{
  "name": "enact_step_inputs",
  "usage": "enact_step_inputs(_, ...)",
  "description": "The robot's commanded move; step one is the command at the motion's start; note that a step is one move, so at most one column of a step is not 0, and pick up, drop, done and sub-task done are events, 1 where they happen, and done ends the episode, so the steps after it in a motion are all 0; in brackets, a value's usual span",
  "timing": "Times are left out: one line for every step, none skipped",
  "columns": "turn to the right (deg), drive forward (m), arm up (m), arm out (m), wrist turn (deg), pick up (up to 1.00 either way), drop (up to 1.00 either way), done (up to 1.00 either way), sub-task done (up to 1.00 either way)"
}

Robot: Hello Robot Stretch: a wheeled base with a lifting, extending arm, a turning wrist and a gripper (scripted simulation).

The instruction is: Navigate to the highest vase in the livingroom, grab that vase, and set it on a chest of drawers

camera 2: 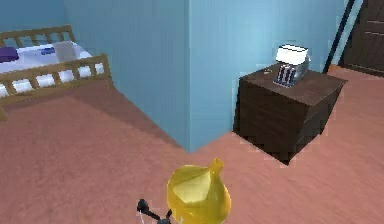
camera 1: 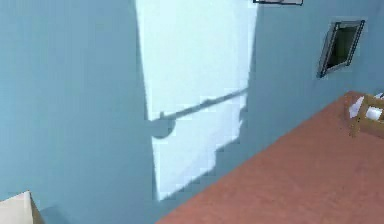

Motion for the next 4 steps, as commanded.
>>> enact_step_inputs(0.0, 0.65, 0.0, 0.0, 0.0, 0.0, 0.0, 0.0, 0.0)
enact_step_inputs(-39.0, 0.0, 0.0, 0.0, 0.0, 0.0, 0.0, 0.0, 0.0)
enact_step_inputs(0.0, 0.05, 0.0, 0.0, 0.0, 0.0, 0.0, 0.0, 0.0)
enact_step_inputs(9.0, 0.0, 0.0, 0.0, 0.0, 0.0, 0.0, 0.0, 0.0)
